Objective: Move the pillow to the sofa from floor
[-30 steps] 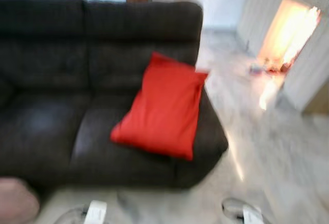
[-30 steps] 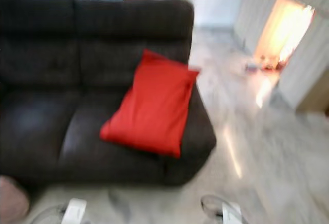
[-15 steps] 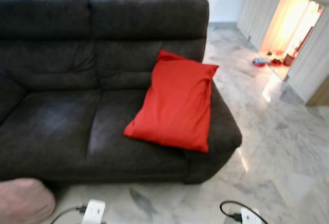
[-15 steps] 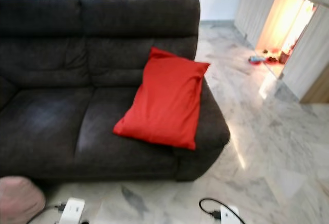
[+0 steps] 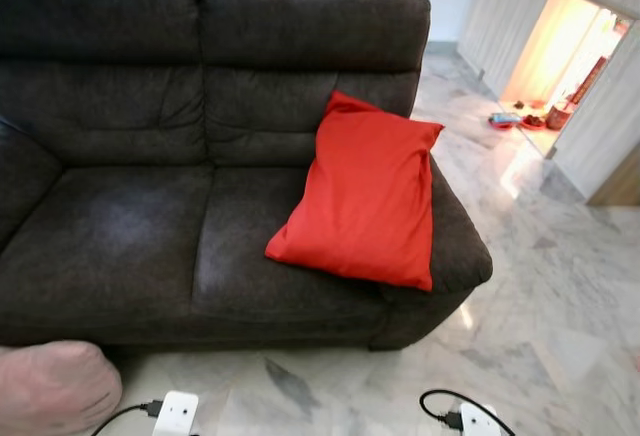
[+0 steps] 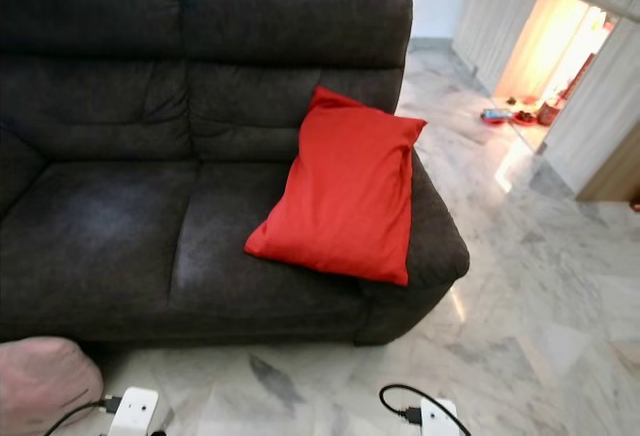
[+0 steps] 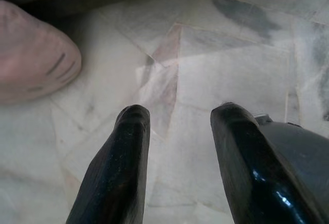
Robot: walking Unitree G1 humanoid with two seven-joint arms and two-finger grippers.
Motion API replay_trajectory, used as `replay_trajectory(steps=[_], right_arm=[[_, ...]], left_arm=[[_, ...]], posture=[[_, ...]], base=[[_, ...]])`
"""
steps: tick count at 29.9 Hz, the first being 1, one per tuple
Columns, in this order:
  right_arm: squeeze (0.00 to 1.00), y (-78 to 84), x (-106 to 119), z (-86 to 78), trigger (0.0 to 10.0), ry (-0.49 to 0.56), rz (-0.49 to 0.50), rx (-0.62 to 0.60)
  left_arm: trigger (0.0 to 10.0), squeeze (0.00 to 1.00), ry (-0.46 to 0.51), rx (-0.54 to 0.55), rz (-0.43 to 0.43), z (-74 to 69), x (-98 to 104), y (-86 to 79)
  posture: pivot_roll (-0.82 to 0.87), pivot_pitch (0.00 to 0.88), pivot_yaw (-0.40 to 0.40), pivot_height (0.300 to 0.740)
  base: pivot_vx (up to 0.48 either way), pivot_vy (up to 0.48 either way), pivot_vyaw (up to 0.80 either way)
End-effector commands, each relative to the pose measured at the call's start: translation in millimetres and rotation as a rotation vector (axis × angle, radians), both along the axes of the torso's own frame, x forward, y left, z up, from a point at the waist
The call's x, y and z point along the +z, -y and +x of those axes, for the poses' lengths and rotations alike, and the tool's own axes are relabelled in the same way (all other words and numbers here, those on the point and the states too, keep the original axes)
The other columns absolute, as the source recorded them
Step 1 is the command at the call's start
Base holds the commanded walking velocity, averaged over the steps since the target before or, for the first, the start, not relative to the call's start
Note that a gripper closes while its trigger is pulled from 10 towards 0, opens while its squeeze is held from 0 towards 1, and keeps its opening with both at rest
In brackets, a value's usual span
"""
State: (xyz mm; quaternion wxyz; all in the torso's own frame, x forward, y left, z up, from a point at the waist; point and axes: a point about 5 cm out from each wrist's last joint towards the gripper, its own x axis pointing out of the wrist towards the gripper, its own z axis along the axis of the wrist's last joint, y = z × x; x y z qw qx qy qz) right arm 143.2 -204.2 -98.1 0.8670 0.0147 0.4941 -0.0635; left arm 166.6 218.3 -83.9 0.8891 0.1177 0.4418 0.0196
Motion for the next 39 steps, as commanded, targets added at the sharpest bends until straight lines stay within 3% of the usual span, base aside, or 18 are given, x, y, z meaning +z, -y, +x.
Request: replay_trajectory(steps=[1, 39], right_arm=[[0.0, 5.0, 1.6, 1.7, 10.0, 0.01, -0.015, 0.011], [0.0, -6.6, -2.9, -7.6, 10.0, 0.003, 0.022, 0.038]], left_arm=[[10.0, 0.0, -0.017, -0.004, -0.003, -4.0, -2.1, 0.9], [10.0, 0.0, -0.029, -0.021, 0.003, -6.6, -3.2, 0.9]], posture=[[0.01, 0.0, -0.059, 0.74], [0.01, 0.0, -0.046, 0.74]], base=[[0.0, 0.304, 0.0], [0.0, 0.327, 0.2]])
